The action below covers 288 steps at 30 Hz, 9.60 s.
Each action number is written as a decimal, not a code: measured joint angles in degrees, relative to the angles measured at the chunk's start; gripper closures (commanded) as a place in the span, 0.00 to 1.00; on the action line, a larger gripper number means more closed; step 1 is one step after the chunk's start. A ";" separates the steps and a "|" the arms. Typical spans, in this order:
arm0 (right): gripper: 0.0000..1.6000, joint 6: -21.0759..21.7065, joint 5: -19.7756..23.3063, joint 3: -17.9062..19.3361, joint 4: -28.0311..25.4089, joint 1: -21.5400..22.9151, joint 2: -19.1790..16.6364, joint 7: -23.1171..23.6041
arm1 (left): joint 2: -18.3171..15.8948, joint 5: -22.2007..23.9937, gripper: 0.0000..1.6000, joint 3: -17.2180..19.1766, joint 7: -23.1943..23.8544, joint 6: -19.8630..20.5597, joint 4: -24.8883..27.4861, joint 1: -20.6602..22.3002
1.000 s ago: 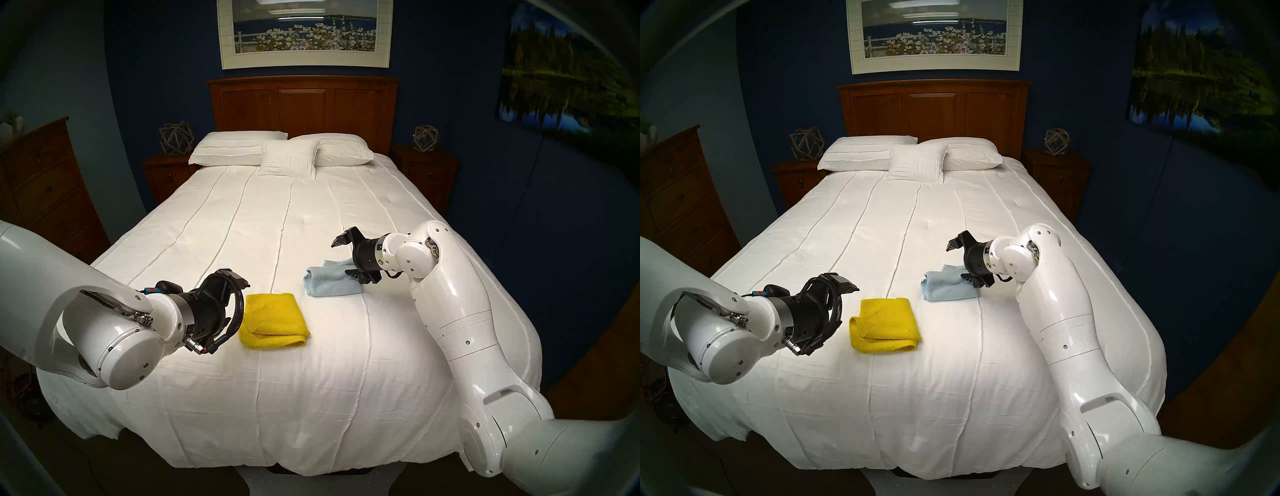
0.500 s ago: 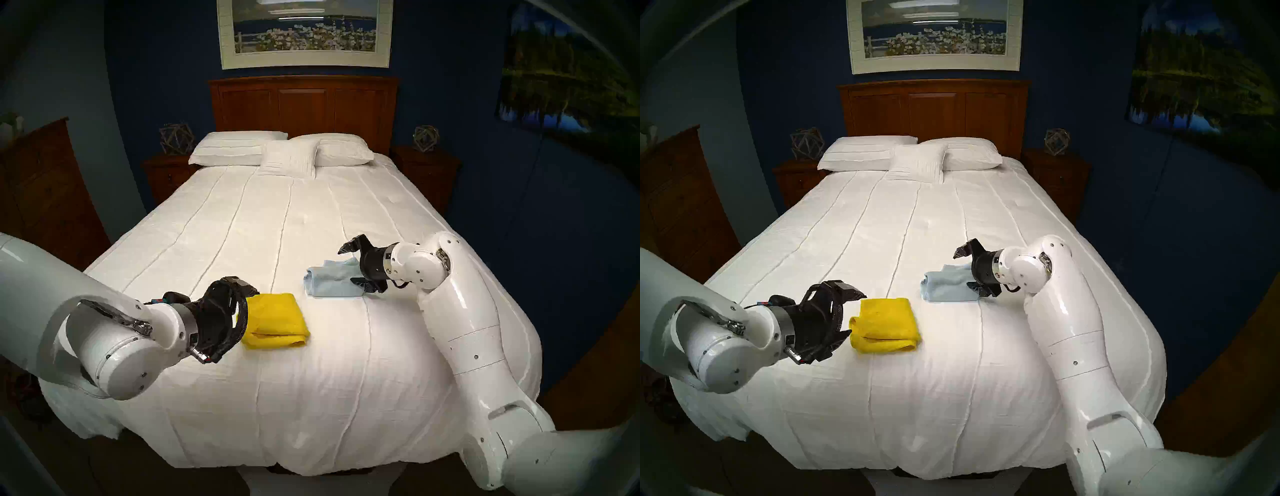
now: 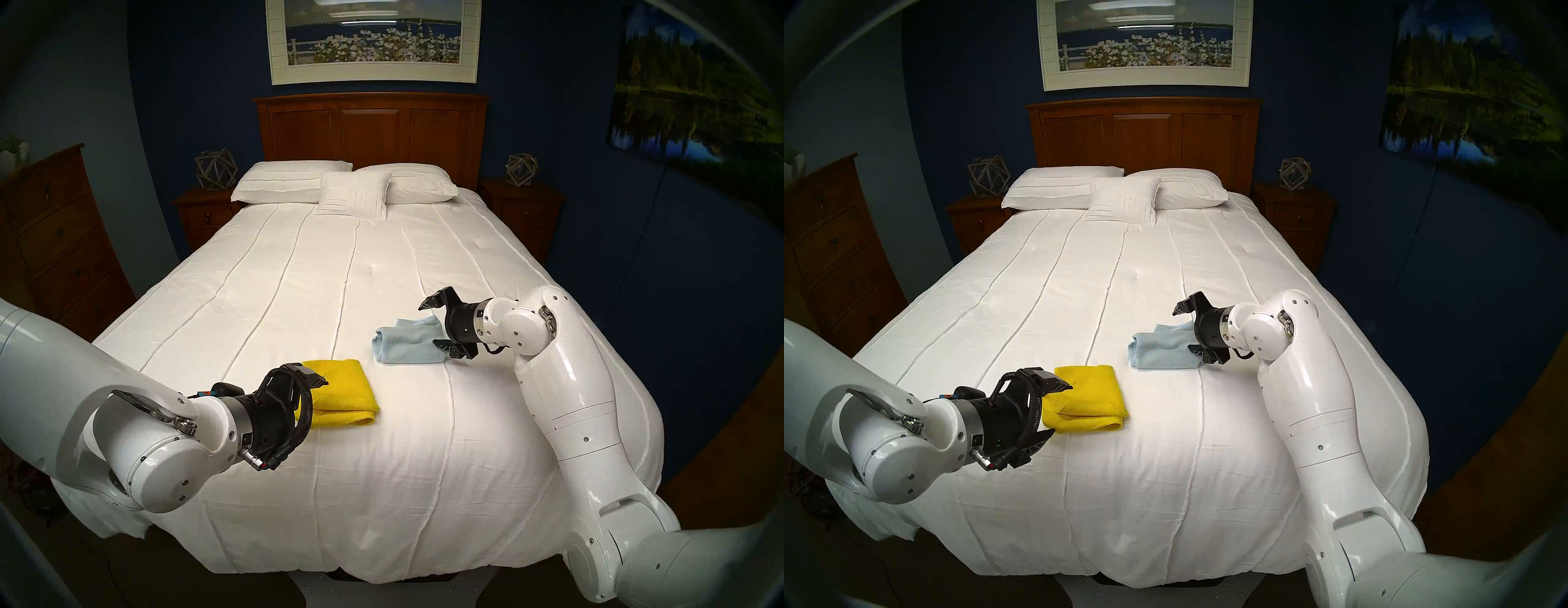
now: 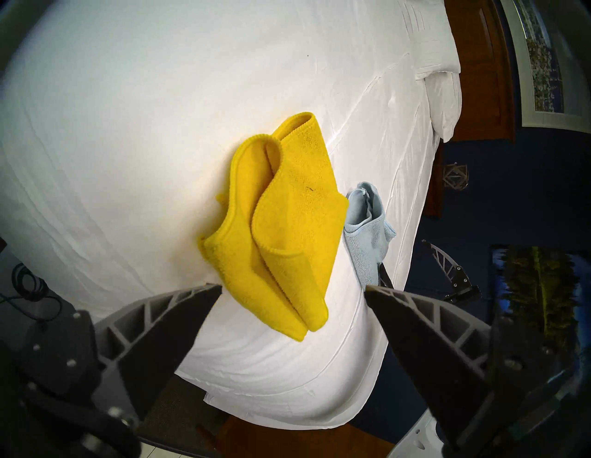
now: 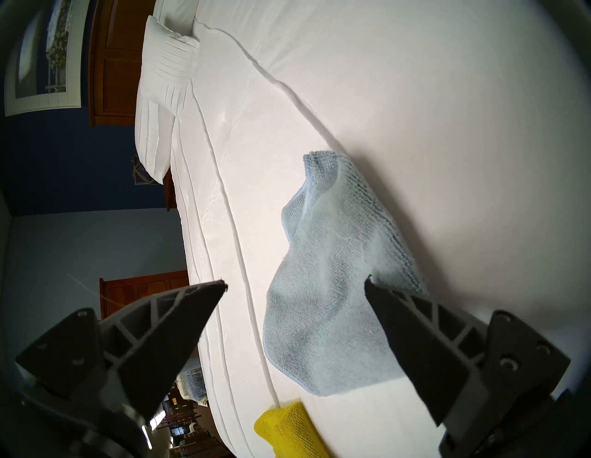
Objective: Fold the hand towels twice and stack them up
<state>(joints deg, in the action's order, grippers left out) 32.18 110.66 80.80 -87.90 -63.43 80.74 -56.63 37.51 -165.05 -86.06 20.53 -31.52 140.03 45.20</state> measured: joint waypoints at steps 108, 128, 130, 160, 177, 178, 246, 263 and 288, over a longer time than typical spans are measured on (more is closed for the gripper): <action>0.00 0.69 2.16 10.05 -5.52 -6.11 -0.58 -2.80 | 10.72 7.37 1.00 21.75 -9.65 1.68 -20.94 -11.33; 0.00 0.68 3.44 13.87 -5.77 -7.13 -1.37 -2.67 | 20.93 6.59 1.00 31.92 -17.82 7.29 -39.48 -11.13; 0.00 0.70 3.55 14.53 -5.62 -7.10 -1.73 -2.69 | 22.27 6.59 1.00 32.90 -18.45 7.74 -41.22 -11.52; 0.00 2.36 5.06 18.09 -3.80 -7.06 -3.68 -3.09 | 40.44 5.59 1.00 39.63 -22.19 22.99 -67.90 -26.10; 0.00 2.54 5.49 18.33 -3.80 -6.96 -3.43 -4.98 | 40.30 4.88 1.00 39.49 -24.07 29.08 -66.37 -29.53; 0.00 2.55 5.49 18.32 -3.80 -6.95 -3.40 -4.98 | 39.97 4.88 1.00 39.46 -23.98 28.78 -65.57 -29.36; 0.00 2.48 5.86 14.95 -3.05 -5.38 -0.60 -4.99 | 19.88 7.54 0.00 34.45 -16.84 10.58 -31.39 -22.64; 0.00 2.30 4.18 12.35 -8.26 -6.57 -0.84 -10.22 | 10.96 3.78 0.00 28.73 -12.59 2.30 -18.66 -14.76; 0.00 -0.43 1.55 11.49 -11.72 -9.64 0.11 -11.74 | 10.82 0.79 0.00 28.70 -10.54 -2.09 -18.72 -13.94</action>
<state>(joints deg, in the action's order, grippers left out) 31.75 112.21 92.29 -99.61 -73.07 80.84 -68.37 48.33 -164.26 -57.36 10.00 -33.61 121.32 31.26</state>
